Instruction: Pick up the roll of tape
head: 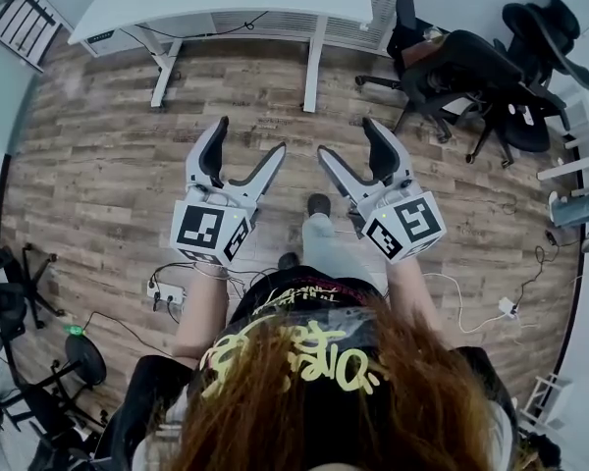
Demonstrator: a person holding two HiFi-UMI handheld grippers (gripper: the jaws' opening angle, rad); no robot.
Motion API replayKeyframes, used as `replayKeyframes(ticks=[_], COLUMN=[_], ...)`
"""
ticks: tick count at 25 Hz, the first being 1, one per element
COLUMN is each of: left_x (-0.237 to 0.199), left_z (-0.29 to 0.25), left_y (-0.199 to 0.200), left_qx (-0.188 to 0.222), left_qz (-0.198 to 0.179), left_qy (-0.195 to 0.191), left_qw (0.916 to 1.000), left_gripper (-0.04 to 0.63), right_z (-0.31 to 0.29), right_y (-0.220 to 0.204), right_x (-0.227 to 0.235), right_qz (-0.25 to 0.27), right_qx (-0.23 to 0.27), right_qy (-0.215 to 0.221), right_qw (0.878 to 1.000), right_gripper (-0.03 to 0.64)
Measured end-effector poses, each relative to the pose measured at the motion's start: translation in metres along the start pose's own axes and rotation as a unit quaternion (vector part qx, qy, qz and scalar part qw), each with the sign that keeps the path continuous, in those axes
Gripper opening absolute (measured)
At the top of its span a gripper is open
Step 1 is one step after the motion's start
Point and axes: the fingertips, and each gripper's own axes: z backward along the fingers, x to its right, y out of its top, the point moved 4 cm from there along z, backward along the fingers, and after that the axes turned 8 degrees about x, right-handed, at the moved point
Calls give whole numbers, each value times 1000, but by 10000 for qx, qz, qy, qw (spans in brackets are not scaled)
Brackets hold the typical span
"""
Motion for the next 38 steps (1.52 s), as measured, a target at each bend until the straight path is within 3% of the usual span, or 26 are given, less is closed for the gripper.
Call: replayKeyframes(ticks=[12,21,38], left_x=[-40,-67,-112], left_z=[-52,-138,-269], left_y=[-2,-8,-25], left_qx=[15,39,67], left_qz=[-118,-244,-265], left_qy=[117,89,486], left_qw=[9999,9997,9984], left_gripper=[391,391,390], right_z=[-57,-118,-215], right_y=[-2,-4,-8], right_x=[42,115,233], right_qz=[27,11,-21], right_qx=[122,140,68], right_qy=[85,184,640], right_qw=[9999,9997,9979], right_gripper=[342,342,342])
